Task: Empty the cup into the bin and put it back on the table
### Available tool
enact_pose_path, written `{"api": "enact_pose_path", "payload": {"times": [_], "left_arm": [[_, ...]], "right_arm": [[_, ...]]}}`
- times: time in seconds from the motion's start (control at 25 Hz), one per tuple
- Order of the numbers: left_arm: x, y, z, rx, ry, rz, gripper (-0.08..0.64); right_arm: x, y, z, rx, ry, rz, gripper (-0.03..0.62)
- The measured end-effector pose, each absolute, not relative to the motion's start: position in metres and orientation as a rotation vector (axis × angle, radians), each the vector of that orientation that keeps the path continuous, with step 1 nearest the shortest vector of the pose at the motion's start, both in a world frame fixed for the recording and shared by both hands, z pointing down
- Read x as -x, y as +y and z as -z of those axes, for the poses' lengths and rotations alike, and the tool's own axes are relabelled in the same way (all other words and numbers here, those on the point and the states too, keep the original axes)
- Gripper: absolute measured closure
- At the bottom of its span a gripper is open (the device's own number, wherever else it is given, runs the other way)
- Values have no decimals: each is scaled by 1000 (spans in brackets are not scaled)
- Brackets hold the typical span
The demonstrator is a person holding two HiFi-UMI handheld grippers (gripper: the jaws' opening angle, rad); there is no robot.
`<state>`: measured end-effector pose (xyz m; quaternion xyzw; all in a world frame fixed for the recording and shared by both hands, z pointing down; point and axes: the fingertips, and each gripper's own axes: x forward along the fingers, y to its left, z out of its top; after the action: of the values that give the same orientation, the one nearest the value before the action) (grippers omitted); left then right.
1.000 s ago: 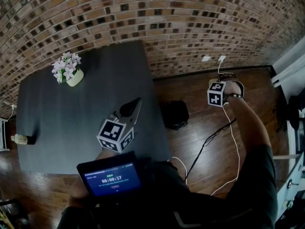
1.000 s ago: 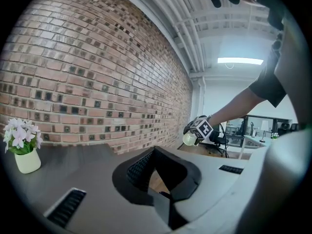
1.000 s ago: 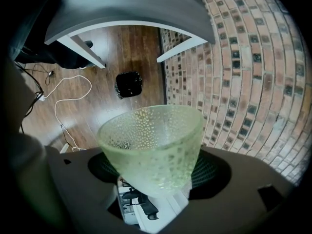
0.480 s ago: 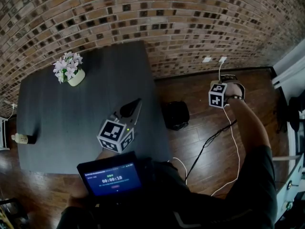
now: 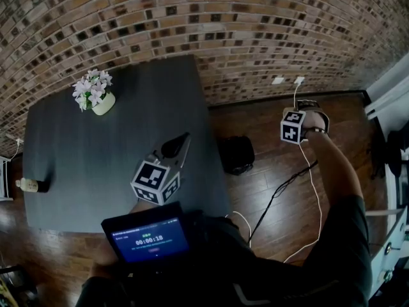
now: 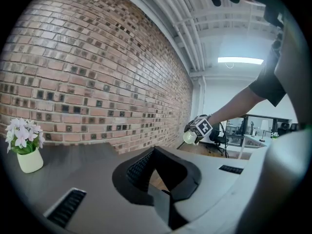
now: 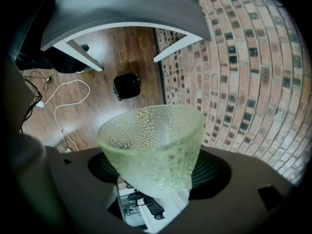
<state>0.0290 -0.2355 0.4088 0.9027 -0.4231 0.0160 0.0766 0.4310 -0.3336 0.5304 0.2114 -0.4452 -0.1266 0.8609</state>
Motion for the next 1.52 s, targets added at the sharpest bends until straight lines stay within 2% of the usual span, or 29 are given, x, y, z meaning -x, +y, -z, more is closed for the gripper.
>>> {"api": "enact_pose_path", "payload": {"times": [0.68, 0.88, 1.52], "left_arm": [[23, -226, -408, -2623, -1392, -8, 569], [34, -214, -401, -2615, -1414, 25, 569], [70, -185, -388, -2588, -1497, 102, 569]], "right_arm": [[-392, -334, -531, -1189, -1692, -292, 201], [-365, -334, -500, -1364, -2002, -436, 201], [-330, -299, -449, -1551, -2357, -466, 201]]}}
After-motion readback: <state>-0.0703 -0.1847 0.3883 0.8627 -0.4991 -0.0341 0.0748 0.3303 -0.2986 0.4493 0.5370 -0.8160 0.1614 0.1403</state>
